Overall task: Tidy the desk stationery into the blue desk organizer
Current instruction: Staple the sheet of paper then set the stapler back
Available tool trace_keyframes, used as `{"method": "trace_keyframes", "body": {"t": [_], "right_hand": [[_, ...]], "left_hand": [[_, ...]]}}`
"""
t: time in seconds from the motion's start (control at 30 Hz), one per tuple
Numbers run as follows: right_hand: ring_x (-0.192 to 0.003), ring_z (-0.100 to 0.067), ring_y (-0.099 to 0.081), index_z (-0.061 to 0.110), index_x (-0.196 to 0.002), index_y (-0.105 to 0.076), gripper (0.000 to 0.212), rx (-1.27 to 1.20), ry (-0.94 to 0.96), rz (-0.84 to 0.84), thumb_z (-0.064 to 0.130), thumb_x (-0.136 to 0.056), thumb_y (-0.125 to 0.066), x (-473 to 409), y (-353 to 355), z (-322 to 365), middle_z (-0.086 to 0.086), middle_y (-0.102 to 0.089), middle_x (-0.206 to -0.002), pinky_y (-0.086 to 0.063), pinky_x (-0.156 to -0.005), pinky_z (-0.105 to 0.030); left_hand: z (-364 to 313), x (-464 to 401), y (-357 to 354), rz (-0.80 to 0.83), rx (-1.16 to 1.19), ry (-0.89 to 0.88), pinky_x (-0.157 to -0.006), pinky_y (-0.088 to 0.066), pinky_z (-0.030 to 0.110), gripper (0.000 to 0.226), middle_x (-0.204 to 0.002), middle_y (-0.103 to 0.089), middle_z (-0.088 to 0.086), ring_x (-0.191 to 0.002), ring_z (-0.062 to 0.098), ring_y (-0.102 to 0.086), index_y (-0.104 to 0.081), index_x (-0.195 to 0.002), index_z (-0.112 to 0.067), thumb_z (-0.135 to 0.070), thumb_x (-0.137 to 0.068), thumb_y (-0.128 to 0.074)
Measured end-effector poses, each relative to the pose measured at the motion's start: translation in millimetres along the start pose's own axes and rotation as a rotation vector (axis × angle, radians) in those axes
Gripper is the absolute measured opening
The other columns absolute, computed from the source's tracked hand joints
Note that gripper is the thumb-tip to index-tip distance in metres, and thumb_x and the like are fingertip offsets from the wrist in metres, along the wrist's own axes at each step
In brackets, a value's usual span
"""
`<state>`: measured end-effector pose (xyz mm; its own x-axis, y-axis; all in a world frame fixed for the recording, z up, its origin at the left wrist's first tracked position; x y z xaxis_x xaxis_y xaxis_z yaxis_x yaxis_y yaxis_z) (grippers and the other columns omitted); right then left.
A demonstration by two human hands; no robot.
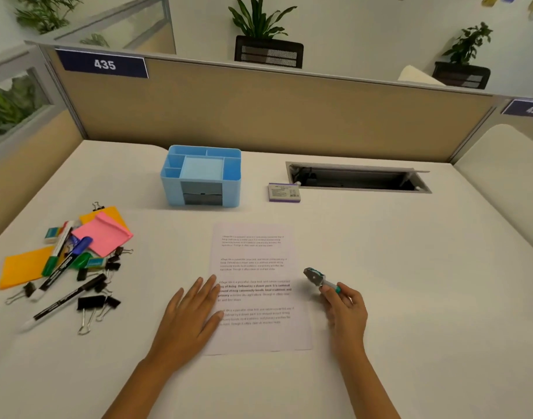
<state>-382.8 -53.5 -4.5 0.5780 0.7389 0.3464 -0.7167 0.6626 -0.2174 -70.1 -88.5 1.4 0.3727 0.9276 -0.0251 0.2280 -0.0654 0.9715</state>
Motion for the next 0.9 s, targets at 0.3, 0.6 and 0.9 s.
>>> {"method": "trace_keyframes", "body": {"t": [0.3,0.6,0.9], "right_hand": [[-0.081,-0.007,-0.068,0.027,-0.093,-0.063,0.028,0.186,0.258,-0.043,0.018,-0.073,-0.08,65,10,22,0.0,-0.07,-0.09,-0.052,-0.067,-0.013],[-0.085,-0.015,-0.068,0.009,-0.099,-0.068,0.021,-0.383,-0.33,0.178,0.026,-0.088,-0.062,75,-33,12,-0.007,-0.072,-0.093,-0.058,-0.074,-0.026],[-0.076,-0.022,-0.072,-0.005,-0.095,-0.066,0.033,-0.789,-0.55,0.312,0.008,-0.066,-0.069,91,-73,19,-0.016,-0.071,-0.088,-0.06,-0.066,-0.032]], "left_hand": [[-4,5,2,-0.008,-0.007,0.022,-0.112,-0.019,0.042,0.074,-0.153,-0.024,-0.007,-0.141,0.015,-0.022,-0.035,-0.143,-0.02,-0.058,-0.091,0.0],[-5,6,1,-0.005,-0.016,0.023,-0.113,-0.017,0.041,0.078,-0.154,-0.023,-0.007,-0.142,0.015,-0.02,-0.033,-0.143,-0.02,-0.06,-0.089,0.004],[-7,7,4,-0.007,-0.022,0.021,-0.113,-0.019,0.042,0.078,-0.154,-0.023,-0.005,-0.142,0.017,-0.021,-0.033,-0.143,-0.019,-0.059,-0.089,0.005]]}}
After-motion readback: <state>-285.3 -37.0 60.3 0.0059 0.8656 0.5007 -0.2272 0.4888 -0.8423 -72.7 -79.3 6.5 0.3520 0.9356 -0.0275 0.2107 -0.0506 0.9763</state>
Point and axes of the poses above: each hand's wrist, its own x-axis away from the middle knuckle, its own y-axis out of the back of the hand, z = x × y, the point moved 6 cm from there along -x, towards the middle knuckle
